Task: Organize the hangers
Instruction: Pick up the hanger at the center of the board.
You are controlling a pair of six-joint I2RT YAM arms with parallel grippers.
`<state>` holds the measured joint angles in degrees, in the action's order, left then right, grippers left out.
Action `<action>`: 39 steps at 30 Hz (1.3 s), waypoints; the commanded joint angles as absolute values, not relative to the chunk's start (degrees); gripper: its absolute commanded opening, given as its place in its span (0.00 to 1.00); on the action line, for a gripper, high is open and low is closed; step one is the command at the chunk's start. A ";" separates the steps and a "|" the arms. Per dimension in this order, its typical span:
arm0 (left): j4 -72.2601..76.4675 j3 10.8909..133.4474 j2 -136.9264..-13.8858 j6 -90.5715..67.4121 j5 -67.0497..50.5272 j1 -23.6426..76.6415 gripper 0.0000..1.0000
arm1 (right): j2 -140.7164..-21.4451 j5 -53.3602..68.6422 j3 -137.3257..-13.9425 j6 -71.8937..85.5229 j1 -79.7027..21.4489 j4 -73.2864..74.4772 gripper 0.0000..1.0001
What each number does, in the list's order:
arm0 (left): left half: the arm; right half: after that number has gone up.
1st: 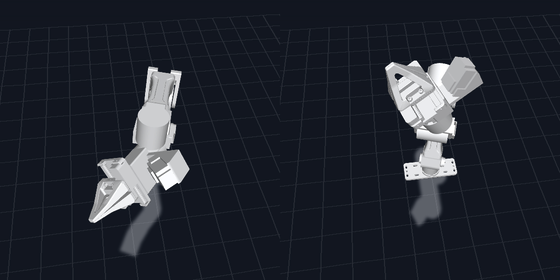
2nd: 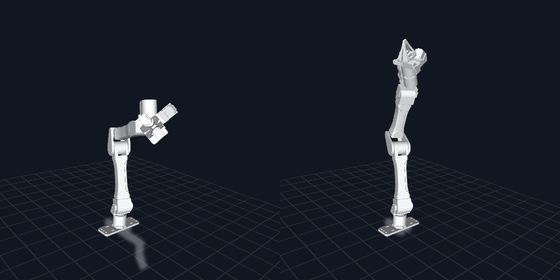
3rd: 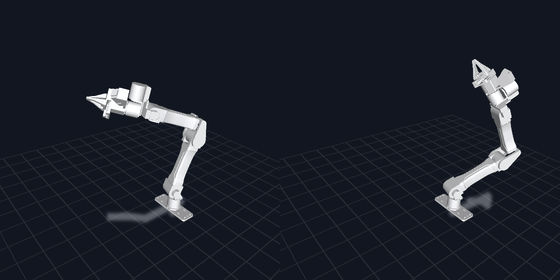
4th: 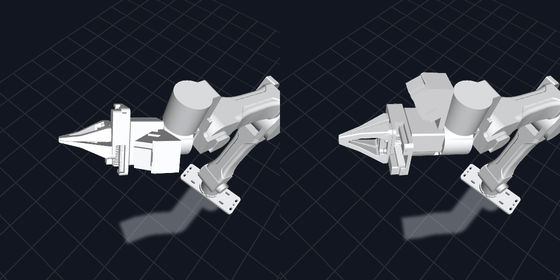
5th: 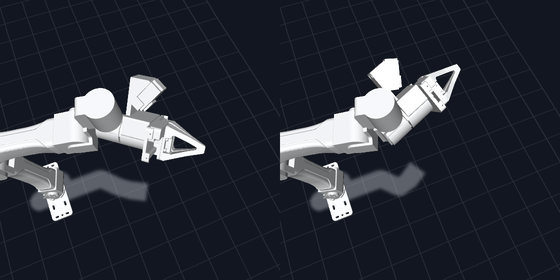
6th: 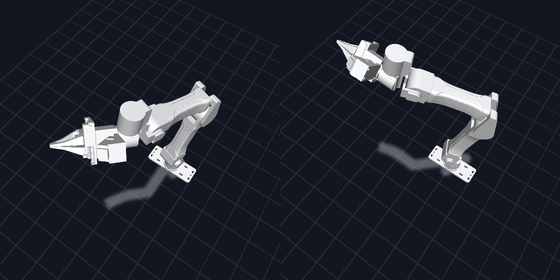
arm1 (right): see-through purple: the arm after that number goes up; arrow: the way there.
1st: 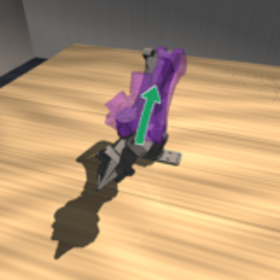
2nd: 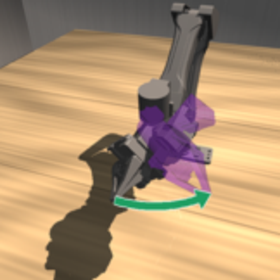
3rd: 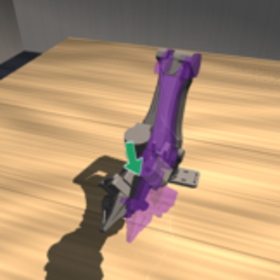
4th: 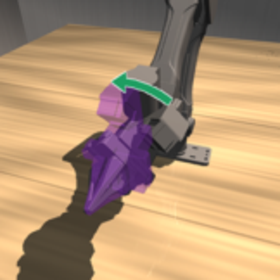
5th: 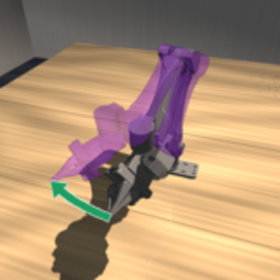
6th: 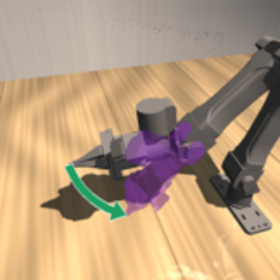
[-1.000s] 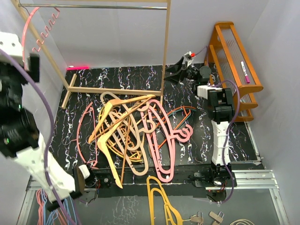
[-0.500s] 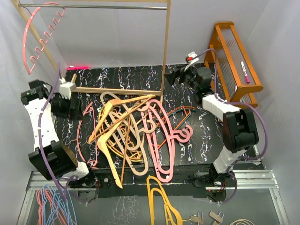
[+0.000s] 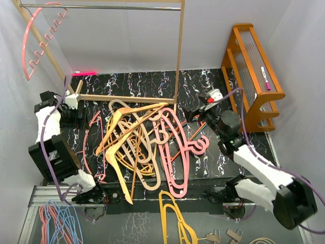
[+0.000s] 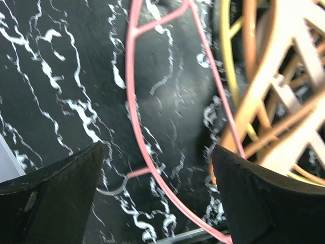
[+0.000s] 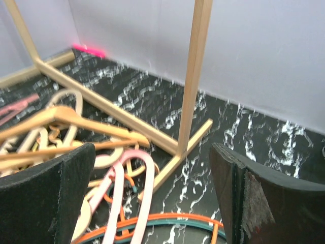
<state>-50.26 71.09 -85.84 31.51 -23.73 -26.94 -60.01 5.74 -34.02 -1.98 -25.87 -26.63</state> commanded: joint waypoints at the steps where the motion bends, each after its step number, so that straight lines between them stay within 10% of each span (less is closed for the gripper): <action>1: -40.66 70.24 -92.37 33.35 -21.52 -27.17 0.82 | -51.36 3.37 -31.13 0.20 -26.76 -32.69 0.99; 20: -21.20 59.91 -103.29 35.62 -11.58 -18.66 0.59 | -54.38 3.28 -32.32 4.03 -28.55 -34.62 0.99; 30: -18.37 54.90 -103.79 37.85 -9.74 -18.55 0.02 | -57.40 11.14 -32.63 1.94 -29.03 -34.28 0.97; 39: -22.03 54.70 -90.17 41.78 -10.77 -17.05 0.00 | -68.84 28.80 -40.60 0.34 -30.51 -33.42 0.99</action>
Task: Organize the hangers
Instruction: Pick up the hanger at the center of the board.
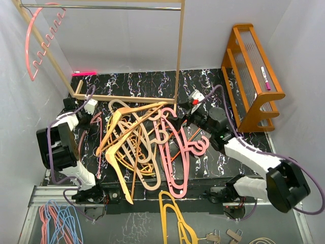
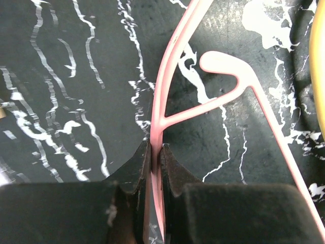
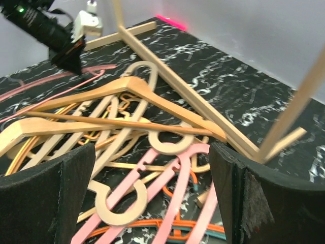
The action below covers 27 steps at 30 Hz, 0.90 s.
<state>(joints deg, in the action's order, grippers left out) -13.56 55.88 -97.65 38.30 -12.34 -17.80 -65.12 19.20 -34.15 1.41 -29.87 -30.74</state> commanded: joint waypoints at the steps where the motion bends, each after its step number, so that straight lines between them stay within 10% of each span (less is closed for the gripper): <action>1: -22.99 55.58 -87.07 42.56 -10.91 -16.77 0.00 | -70.48 30.33 -42.06 0.94 -30.53 -33.32 0.99; 27: -45.41 71.77 -62.96 52.24 -28.84 -5.09 0.00 | -109.37 55.62 -76.51 37.30 -33.98 -60.44 0.99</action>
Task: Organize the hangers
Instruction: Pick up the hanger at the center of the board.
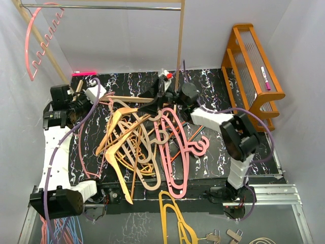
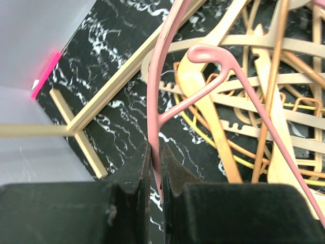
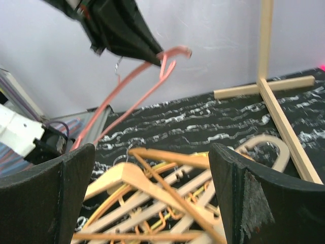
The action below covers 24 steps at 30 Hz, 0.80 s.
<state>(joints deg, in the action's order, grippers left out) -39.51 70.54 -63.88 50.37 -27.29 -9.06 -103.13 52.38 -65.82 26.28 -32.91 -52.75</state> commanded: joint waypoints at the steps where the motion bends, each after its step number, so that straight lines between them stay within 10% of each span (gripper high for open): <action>1: -44.62 71.85 -62.93 51.95 -27.78 -3.71 0.00 | -111.21 55.29 -79.67 38.78 -34.47 -58.89 0.99; 20: -38.72 74.86 -66.30 47.92 -19.44 7.32 0.00 | -121.62 48.01 -98.56 36.84 -40.79 -38.90 0.97; 24: -38.33 76.46 -66.96 46.98 -19.65 7.60 0.00 | -122.69 48.24 -99.66 37.73 -40.88 -38.30 0.71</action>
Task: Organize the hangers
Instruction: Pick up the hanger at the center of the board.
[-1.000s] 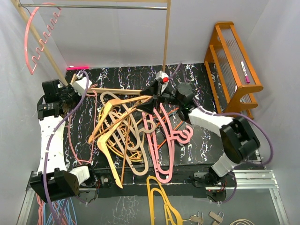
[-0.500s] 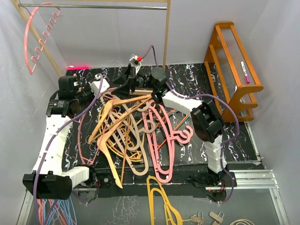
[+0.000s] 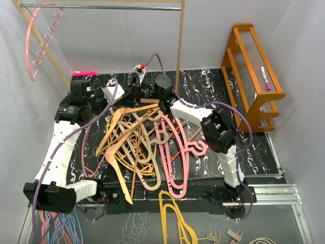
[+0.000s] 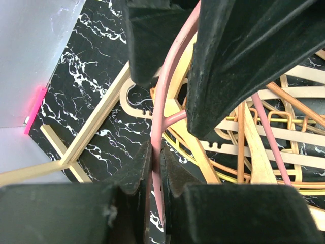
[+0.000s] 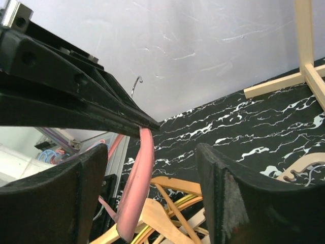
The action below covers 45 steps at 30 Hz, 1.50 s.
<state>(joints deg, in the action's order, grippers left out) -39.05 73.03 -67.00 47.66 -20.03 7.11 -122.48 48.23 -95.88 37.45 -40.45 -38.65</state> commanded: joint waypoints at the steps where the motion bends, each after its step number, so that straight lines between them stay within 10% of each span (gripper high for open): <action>1: -38.34 76.82 -67.12 46.75 -19.80 7.68 0.00 | -123.11 48.37 -100.05 38.30 -40.89 -38.61 0.62; 7: -38.13 77.18 -67.42 46.01 -19.94 7.91 0.00 | -123.76 48.55 -100.69 39.75 -40.99 -40.49 0.13; 11: -37.40 77.64 -67.45 43.65 -19.32 8.00 0.04 | -120.68 46.22 -96.58 37.72 -40.79 -41.53 0.08; 14: -39.15 81.41 -68.44 37.63 -17.73 8.00 0.94 | -115.67 42.75 -90.38 35.40 -39.83 -41.40 0.08; 15: -41.19 85.27 -69.14 34.67 -17.44 7.98 0.97 | -113.89 42.05 -87.88 34.87 -39.30 -41.40 0.08; 21: -50.02 96.73 -66.74 17.22 -19.08 7.36 0.97 | -104.30 40.16 -75.29 32.89 -35.17 -41.11 0.08; 30: -59.39 83.22 -57.96 19.40 -34.52 2.76 0.97 | -88.50 35.08 -61.79 30.46 -27.30 -36.51 0.08; 45: -65.32 67.56 -72.44 48.83 -66.75 -15.84 0.95 | -73.58 36.59 -48.31 36.30 -17.68 -37.76 0.08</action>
